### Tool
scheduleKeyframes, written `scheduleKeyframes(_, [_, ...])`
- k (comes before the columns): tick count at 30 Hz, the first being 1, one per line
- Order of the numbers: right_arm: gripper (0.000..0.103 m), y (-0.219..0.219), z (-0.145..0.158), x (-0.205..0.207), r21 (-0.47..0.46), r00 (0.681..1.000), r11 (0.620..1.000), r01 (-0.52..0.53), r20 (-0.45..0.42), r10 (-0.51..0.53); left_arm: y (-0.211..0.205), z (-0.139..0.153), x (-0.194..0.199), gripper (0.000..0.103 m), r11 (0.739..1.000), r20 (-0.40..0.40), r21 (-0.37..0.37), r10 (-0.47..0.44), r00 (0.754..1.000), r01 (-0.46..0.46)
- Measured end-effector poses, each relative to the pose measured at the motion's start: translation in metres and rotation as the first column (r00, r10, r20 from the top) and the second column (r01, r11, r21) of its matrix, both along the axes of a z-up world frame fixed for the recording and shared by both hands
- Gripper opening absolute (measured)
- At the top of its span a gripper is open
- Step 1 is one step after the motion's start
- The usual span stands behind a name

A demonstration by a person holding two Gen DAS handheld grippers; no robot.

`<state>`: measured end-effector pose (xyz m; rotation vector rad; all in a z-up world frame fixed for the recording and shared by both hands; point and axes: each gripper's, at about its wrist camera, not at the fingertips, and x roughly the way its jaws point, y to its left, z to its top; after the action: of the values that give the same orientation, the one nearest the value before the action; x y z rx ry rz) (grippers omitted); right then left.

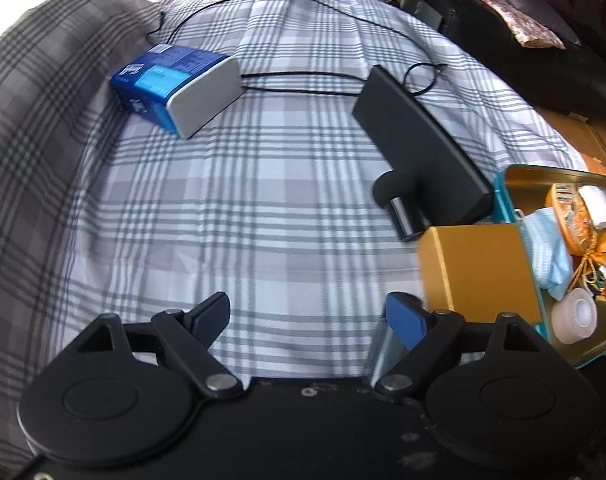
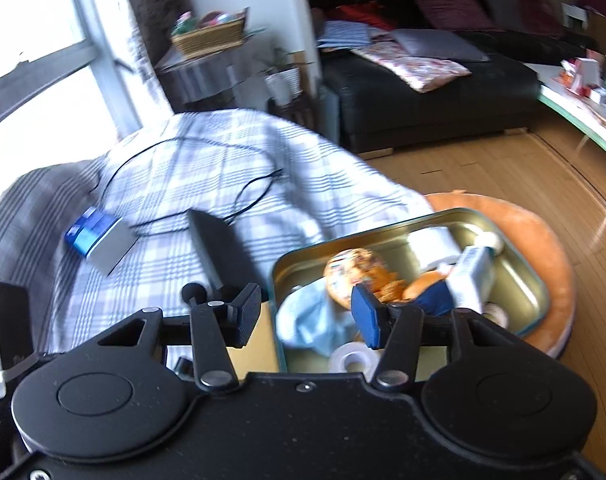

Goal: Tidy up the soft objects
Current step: 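Withdraw both grippers from the tin tray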

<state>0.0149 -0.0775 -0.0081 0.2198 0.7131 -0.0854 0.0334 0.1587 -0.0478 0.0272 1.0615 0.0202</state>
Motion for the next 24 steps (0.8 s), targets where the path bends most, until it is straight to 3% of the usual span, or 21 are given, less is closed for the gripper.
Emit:
scheduleKeyframes(6, [0.051,0.055,-0.019,0.004,-0.03,0.985,0.986,-0.163,-0.052,0.162,0.035,-0.014,0.001,0.085,0.997,-0.022,0.017,0.076,0.997,-0.075])
scheduleKeyframes(13, [0.051,0.104,-0.052,0.005,-0.047,0.949,0.956,-0.291,-0.138,0.282,0.039,-0.013,0.02,0.085,0.996,-0.013,0.034,0.081,0.997,-0.08])
scheduleKeyframes(18, [0.051,0.119,-0.075,0.006,-0.049,0.926,0.938,-0.342,-0.189,0.327,0.028,-0.012,0.039,0.085,0.998,-0.004,0.029,0.053,0.999,-0.053])
scheduleKeyframes(24, [0.051,0.119,-0.089,0.01,-0.057,0.923,0.941,-0.333,-0.227,0.312,0.008,-0.013,0.064,0.085,0.999,-0.011,-0.025,0.032,0.999,-0.032])
